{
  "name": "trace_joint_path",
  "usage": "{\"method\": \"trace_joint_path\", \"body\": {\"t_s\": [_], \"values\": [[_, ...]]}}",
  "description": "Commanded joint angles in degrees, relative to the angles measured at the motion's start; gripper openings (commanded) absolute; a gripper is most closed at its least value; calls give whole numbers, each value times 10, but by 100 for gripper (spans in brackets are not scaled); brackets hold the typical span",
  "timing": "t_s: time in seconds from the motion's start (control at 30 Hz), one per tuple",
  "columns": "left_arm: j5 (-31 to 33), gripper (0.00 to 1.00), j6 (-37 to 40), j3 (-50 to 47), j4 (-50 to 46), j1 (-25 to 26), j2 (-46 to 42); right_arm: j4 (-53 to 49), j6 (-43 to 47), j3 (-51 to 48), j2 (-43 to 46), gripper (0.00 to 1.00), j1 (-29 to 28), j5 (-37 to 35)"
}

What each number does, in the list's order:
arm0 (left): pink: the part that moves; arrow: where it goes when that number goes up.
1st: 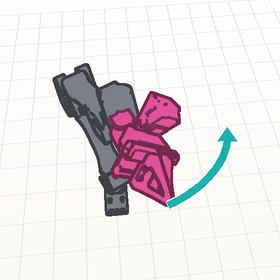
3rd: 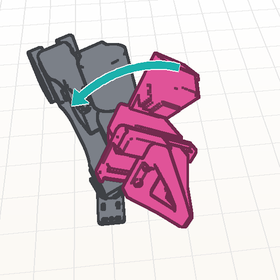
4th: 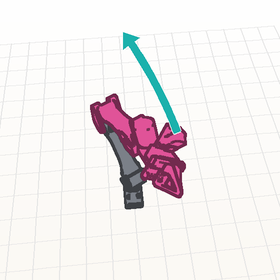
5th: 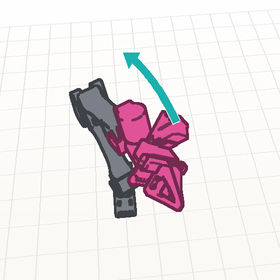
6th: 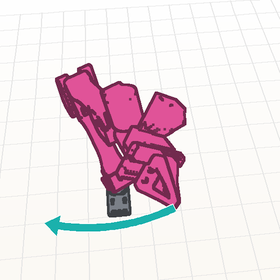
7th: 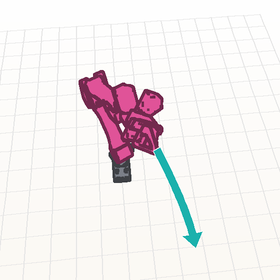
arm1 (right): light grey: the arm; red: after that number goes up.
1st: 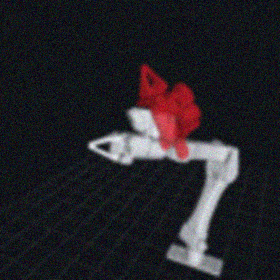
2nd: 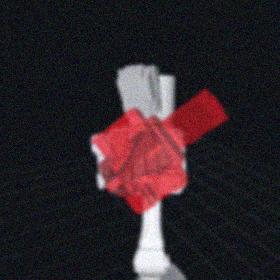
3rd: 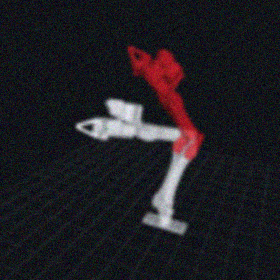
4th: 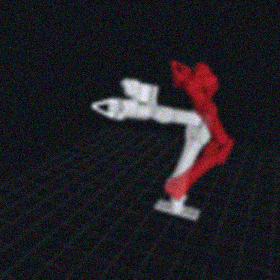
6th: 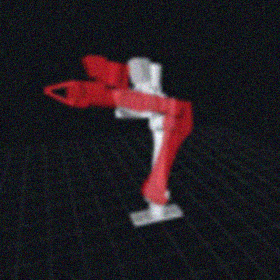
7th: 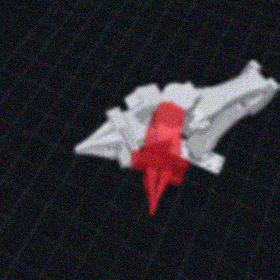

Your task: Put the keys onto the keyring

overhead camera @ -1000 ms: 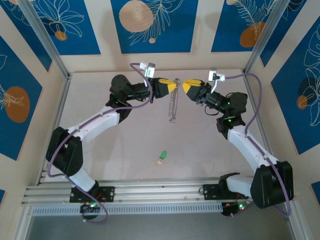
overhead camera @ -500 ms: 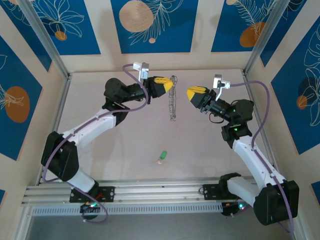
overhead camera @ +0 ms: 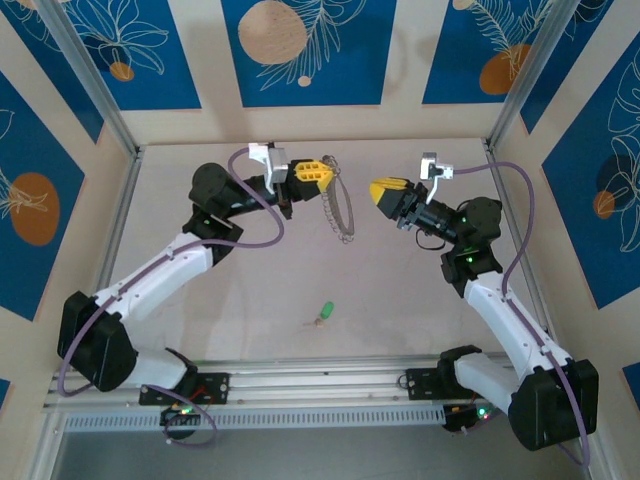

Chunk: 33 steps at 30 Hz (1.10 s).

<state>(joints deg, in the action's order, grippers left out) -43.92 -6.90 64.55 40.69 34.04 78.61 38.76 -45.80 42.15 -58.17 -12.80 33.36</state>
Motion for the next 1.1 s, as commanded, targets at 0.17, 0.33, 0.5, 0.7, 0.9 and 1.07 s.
{"method": "trace_joint_path", "body": {"t_s": [0.17,0.33,0.5,0.7,0.9,1.07], "values": [[24,0,75,-6,-23,7,-13,-4,9,-10,6,23,-7,-1],[25,0,72,-6,-18,6,-12,-2,9,-7,4,23,-8,-1],[27,0,58,-9,-6,7,-7,6,9,2,-4,22,-13,2],[34,0,42,-16,3,7,-7,-3,13,7,-7,21,-17,-1],[64,0,37,-39,10,6,-14,-91,27,-14,19,21,-17,-41],[86,0,35,-61,13,-4,-22,-196,33,-48,46,22,-13,-64]]}}
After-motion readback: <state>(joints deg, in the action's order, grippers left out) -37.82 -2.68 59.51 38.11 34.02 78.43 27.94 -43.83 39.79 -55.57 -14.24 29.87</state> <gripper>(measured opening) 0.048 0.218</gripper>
